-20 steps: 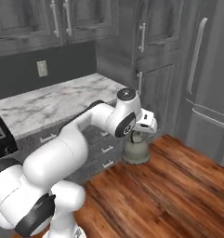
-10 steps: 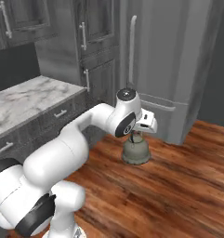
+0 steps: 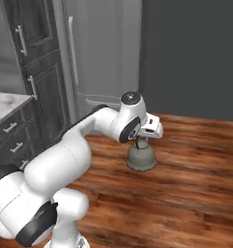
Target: The kettle is done boiling. Turn off the stove, then wait for 300 timesteps before moving the kettle to the dining table.
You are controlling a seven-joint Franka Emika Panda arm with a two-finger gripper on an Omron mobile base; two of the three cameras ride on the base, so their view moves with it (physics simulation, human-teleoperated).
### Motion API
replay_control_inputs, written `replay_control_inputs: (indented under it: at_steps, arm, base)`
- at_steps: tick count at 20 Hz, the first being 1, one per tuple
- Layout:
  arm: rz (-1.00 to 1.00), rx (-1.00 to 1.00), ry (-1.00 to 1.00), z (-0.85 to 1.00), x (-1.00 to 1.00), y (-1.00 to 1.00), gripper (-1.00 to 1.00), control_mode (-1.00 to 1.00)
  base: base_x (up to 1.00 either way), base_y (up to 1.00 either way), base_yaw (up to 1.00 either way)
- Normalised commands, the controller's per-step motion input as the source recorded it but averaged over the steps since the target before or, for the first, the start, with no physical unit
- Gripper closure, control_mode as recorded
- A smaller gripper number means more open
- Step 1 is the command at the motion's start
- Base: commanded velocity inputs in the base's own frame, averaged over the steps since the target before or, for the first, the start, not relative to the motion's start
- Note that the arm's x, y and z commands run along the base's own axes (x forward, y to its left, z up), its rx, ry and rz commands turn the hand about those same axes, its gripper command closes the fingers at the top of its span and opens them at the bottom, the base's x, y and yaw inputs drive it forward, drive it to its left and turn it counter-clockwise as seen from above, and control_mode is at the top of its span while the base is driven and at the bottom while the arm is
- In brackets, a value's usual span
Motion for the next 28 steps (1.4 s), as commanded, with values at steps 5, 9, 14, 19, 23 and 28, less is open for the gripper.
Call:
replay_control_inputs:
  at_steps: [5, 9, 14, 19, 23, 28]
  arm:
    - [0.00, 0.00, 0.00, 0.00, 0.00, 0.00, 1.00, 1.00]
    - [0.00, 0.00, 0.00, 0.00, 0.00, 0.00, 1.00, 1.00]
    - [0.00, 0.00, 0.00, 0.00, 0.00, 0.00, 1.00, 1.00]
    - [0.00, 0.00, 0.00, 0.00, 0.00, 0.00, 1.00, 1.00]
    - [0.00, 0.00, 0.00, 0.00, 0.00, 0.00, 1.00, 1.00]
    - [0.00, 0.00, 0.00, 0.00, 0.00, 0.00, 1.00, 1.00]
  base:
    - [0.03, 0.03, -0.55]
    - [0.10, 0.14, -0.56]
    - [0.10, 0.16, -0.51]
    - [0.21, 0.32, -0.49]
    - [0.21, 0.28, -0.46]
    - [0.17, 0.15, -0.47]
